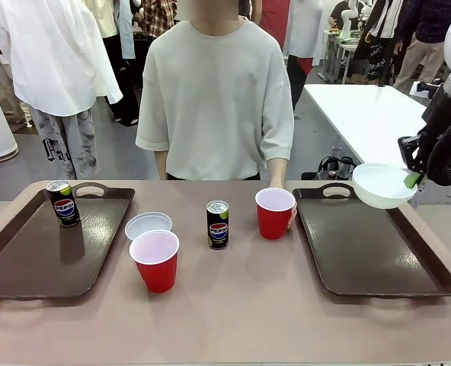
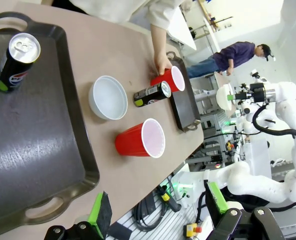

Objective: Prepare tableware on both trays.
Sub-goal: Pick up a Picnic Bowl from the table and place it on a Handle tray.

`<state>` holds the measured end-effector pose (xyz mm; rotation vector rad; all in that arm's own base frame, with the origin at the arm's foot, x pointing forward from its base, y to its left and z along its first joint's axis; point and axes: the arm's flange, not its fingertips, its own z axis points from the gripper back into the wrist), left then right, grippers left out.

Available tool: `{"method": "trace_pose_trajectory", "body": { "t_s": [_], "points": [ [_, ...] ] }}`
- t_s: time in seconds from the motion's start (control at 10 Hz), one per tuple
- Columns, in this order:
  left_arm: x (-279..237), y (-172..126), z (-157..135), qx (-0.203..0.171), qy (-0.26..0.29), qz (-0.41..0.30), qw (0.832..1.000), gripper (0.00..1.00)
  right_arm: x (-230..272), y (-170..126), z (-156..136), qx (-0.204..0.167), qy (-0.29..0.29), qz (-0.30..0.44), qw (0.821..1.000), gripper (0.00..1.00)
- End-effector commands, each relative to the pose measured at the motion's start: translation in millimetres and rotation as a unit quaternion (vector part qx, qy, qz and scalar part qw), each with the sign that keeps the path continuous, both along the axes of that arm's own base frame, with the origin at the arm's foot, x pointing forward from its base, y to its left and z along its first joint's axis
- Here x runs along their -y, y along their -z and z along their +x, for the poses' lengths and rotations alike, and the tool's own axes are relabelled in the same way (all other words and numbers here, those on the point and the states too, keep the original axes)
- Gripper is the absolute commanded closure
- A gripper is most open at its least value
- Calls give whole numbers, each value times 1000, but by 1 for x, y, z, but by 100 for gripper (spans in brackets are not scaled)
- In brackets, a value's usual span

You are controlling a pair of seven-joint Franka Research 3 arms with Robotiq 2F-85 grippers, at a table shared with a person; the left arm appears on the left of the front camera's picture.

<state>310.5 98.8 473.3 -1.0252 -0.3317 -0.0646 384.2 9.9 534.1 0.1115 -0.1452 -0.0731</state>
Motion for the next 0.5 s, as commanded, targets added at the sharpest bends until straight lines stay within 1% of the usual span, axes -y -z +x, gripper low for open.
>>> {"method": "trace_pose_trajectory", "body": {
  "t_s": [0.0, 0.1, 0.2, 0.3, 0.4],
  "points": [
    [0, 1, 0, 8, 1, -7, 1000, 0, 19, 3, -13, -1, 12, 0, 1000, 96],
    [0, 1, 0, 8, 1, -7, 1000, 0, 43, -4, -44, -11, -2, 32, 999, 96],
    [0, 1, 0, 8, 1, -7, 1000, 0, 66, -10, -98, -17, -30, 52, 998, 96],
    [0, 1, 0, 8, 1, -7, 1000, 0, 75, -10, -130, -15, -45, 70, 996, 96],
    [0, 1, 0, 8, 1, -7, 1000, 0, 77, -2, -134, -6, -35, 55, 998, 96]
  ]
}}
